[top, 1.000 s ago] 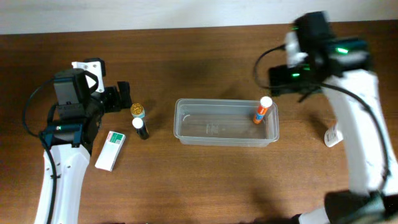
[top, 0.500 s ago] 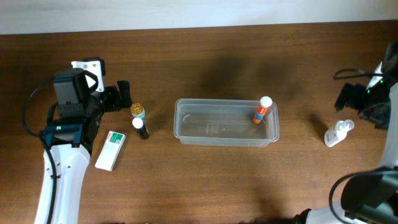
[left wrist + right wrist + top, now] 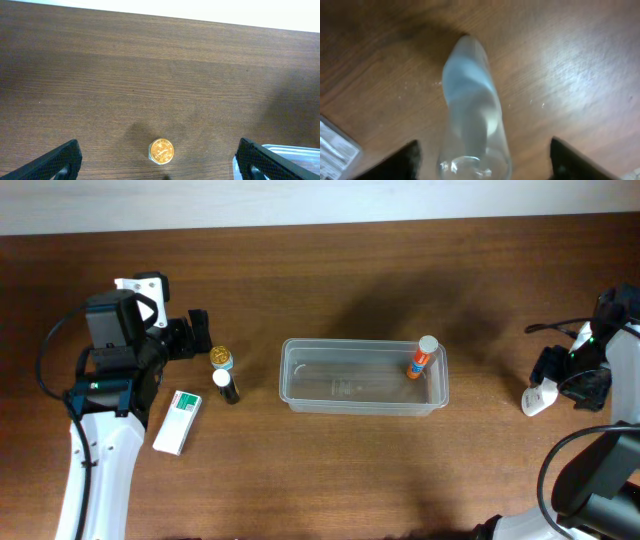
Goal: Pack container
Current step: 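Move right gripper to the clear spray bottle and grasp it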
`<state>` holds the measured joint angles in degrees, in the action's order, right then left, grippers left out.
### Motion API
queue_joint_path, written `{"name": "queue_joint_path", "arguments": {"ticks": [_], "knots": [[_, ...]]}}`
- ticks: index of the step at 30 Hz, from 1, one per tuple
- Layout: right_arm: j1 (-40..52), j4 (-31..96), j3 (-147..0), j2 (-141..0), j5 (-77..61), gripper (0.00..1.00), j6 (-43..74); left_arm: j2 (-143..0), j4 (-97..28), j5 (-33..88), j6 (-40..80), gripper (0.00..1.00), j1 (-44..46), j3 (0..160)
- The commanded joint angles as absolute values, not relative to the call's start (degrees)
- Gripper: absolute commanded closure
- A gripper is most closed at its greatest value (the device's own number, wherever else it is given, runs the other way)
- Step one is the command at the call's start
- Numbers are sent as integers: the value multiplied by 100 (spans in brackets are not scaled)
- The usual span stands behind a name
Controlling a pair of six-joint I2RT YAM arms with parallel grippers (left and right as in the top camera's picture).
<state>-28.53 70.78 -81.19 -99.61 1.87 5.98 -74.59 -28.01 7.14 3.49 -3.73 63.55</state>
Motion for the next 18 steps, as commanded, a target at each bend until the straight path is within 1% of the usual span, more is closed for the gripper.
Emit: {"name": "queue_joint_path", "arguments": {"ticks": [1,2,4,6,8,11,14,16,18], "knots": [[-2891,6984,-8088,-9977,174,43,624,-7452,-2790,816,298,1,-392,6499],[-2891,6973,-8088,-9977,174,49,624,-7452,-2790,816,298,1,-392,6499],[-2891,6956,-8088,-9977,174,54,624,-7452,-2790,814,298,1,-392,6499],[-2891,6934,-8088,-9977,176,62,626,-7452,-2790,816,298,1,-392,6499],[-2891,6912,-8088,-9977,176,67,626,-7452,-2790,816,298,1,-392,6499],[-2891,6895,-8088,-9977,176,77,624,-7452,-2790,816,298,1,-392,6499],[-2891,6858,-8088,-9977,174,81,624,-7452,-2788,814,298,1,-392,6499],[-2891,6851,-8090,-9974,174,86,624,-7452,-2788,814,298,1,-392,6499],[-2891,6858,-8103,-9974,169,88,626,-7452,-2786,814,298,1,-392,6499]]}}
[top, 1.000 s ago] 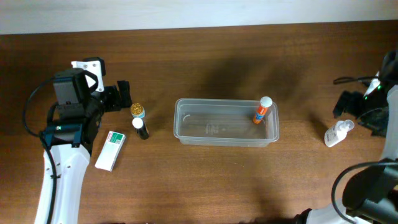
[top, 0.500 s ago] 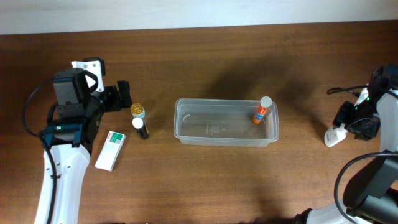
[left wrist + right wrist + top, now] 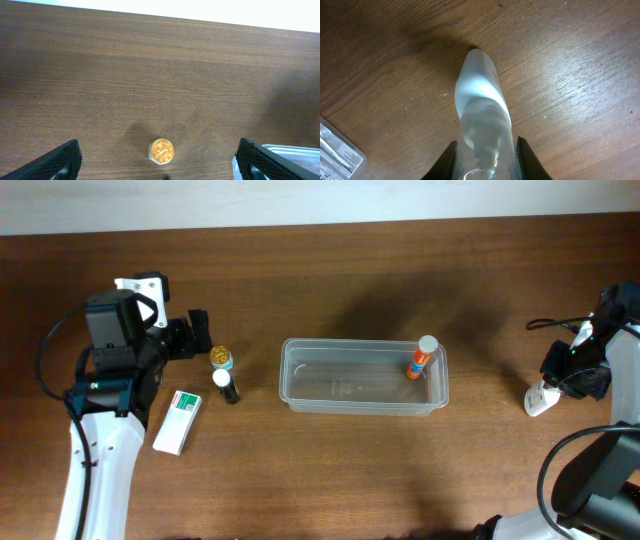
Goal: Pack container
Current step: 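Move right gripper to the clear spray bottle and grasp it, then place the spray bottle into the container beside the orange tube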
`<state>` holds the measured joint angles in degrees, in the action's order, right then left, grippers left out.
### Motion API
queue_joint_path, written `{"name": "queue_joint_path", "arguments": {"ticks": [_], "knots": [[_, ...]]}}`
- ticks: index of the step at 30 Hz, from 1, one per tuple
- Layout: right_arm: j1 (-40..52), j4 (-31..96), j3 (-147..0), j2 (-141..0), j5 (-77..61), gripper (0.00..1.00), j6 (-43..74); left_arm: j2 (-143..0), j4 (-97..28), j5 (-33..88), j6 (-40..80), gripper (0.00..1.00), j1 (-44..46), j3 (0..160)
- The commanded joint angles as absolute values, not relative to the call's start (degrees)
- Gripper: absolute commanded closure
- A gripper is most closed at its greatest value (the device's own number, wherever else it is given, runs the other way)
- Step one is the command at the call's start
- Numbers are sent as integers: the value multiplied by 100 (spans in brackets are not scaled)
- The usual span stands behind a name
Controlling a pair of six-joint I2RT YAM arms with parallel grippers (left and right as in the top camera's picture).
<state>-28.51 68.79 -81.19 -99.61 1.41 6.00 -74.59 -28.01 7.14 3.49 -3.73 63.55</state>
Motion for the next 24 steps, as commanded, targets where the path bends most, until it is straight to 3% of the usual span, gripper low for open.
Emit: {"name": "queue_joint_path", "arguments": {"ticks": [1,8,15,24], "knots": [[-2888,6893,-8134,-9968,148,89,624,-7452,-2786,814,298,1,-392,6499],[-2512,7730,-8866,-9607,-327,93,235,-7452,-2781,814,298,1,-392,6499],[-1367,8938,-9935,-8788,-668,93,-43,-7452,-2781,814,298,1,-392,6499],[123,8906,-9957,-8333,-751,92,263,-7452,-2781,814,298,1,-392,6499]]}}
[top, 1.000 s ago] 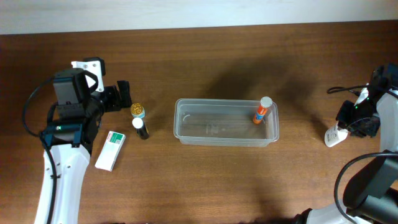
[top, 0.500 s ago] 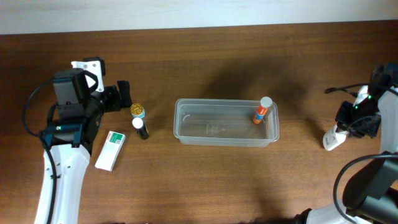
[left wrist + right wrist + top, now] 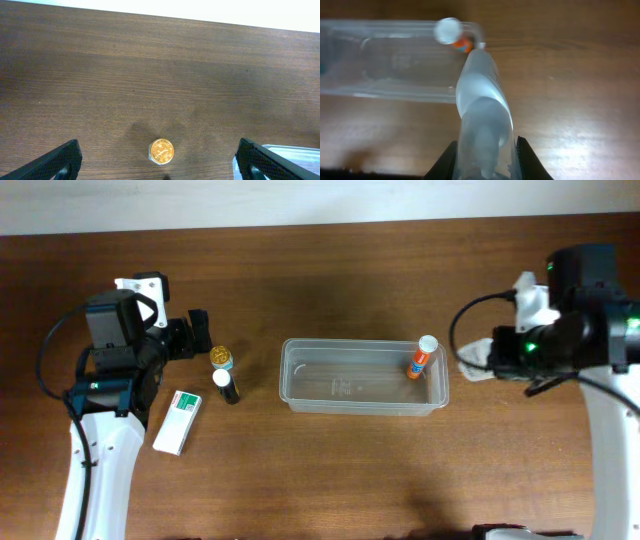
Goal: Pack container
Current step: 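Place the spray bottle into the container beside the orange tube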
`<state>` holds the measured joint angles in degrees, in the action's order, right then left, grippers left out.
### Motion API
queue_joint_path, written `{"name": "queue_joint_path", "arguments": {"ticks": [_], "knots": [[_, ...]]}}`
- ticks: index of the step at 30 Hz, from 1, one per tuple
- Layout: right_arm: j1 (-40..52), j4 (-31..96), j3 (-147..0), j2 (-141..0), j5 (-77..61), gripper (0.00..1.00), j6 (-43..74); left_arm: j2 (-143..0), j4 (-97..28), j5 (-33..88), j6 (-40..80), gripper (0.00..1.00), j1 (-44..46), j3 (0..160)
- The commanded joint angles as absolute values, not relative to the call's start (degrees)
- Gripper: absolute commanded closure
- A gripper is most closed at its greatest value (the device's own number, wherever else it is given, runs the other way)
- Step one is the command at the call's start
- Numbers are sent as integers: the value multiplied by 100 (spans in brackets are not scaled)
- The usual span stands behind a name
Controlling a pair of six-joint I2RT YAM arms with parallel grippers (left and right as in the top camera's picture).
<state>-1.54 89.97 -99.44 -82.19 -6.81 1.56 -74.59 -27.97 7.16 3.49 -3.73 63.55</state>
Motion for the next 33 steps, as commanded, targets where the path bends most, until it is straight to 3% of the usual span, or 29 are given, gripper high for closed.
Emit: {"name": "queue_joint_path", "arguments": {"ticks": [1,24,29,33], "knots": [[204,8862,-9924,-8379,-729,92,346,-7452,-2781,814,298,1,-392,6499],[576,6615,-7240,-8932,-711,91,648,-7452,-2792,816,298,1,-392,6499],[578,6598,-7155,-8932,-711,56,644,-7452,-2790,814,298,1,-392,6499],[580,6602,-7172,-8923,-714,41,644,-7452,-2790,814,298,0,-392,6499]]}}
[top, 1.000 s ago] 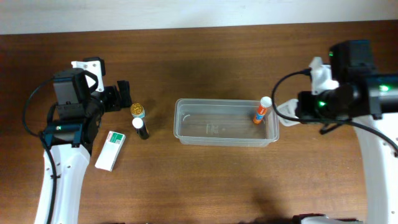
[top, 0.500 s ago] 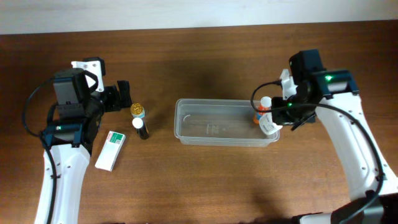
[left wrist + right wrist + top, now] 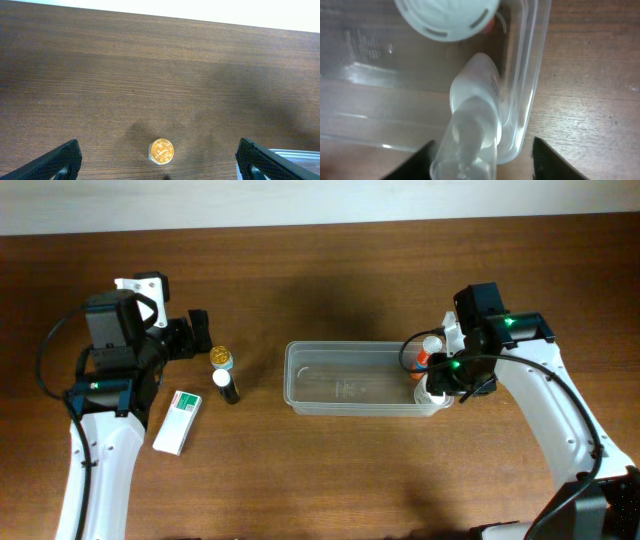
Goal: Pack container
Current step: 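Place the spray bottle into the container beside the orange tube, then grasp the dark white-capped bottle with left gripper, drop it in container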
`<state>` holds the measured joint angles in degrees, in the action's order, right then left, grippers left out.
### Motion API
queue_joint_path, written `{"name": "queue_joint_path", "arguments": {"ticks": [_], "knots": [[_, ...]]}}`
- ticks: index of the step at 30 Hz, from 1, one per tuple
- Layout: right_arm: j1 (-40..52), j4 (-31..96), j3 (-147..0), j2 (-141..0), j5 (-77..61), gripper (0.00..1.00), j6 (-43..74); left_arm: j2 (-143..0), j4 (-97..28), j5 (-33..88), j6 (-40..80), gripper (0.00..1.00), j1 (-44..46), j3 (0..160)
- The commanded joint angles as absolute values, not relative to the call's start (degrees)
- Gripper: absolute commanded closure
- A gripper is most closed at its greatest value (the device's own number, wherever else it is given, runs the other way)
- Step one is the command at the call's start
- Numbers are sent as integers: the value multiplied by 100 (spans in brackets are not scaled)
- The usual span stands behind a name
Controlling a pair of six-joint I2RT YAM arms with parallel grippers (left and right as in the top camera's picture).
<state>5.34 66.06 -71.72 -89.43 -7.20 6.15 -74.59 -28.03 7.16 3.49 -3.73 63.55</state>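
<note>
The clear plastic container (image 3: 345, 379) lies mid-table. An orange tube with a white cap (image 3: 428, 348) leans in its right end, its cap (image 3: 447, 14) filling the top of the right wrist view. A translucent white tube (image 3: 472, 107) stands tilted inside the container's right corner (image 3: 527, 85), also visible from overhead as the white tube (image 3: 434, 391). My right gripper (image 3: 447, 373) hovers over it, open, with its fingers spread wide of the tube (image 3: 482, 152). My left gripper (image 3: 159, 172) is open, just behind a gold-lidded jar (image 3: 161, 151).
Left of the container stand the gold-lidded jar (image 3: 221, 359) and a small black bottle with a white cap (image 3: 226, 385). A white and green box (image 3: 177, 421) lies further left, near the left arm. The table's far edge (image 3: 160, 12) meets a white wall.
My right gripper carried the white tube from just right of the container to inside its right end, and its jaws have opened off the tube. The left arm has not moved.
The white tube lay at the far right of the table with my right gripper open around it. Then the gripper was shut on it there. Then it held the tube lifted beside the container, and now the tube rests in the container, released.
</note>
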Motion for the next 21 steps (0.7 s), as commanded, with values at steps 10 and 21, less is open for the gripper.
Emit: {"name": "queue_joint_path", "arguments": {"ticks": [10,21], "knots": [[283,6810,-8652,-7970,117,20,1192,-7452,-2812,819,298,1,-392,6499],[-1717,7378,-8680,-7985,-27,1,1249,-7817,-3535,814,346,1,-246,6499]]}}
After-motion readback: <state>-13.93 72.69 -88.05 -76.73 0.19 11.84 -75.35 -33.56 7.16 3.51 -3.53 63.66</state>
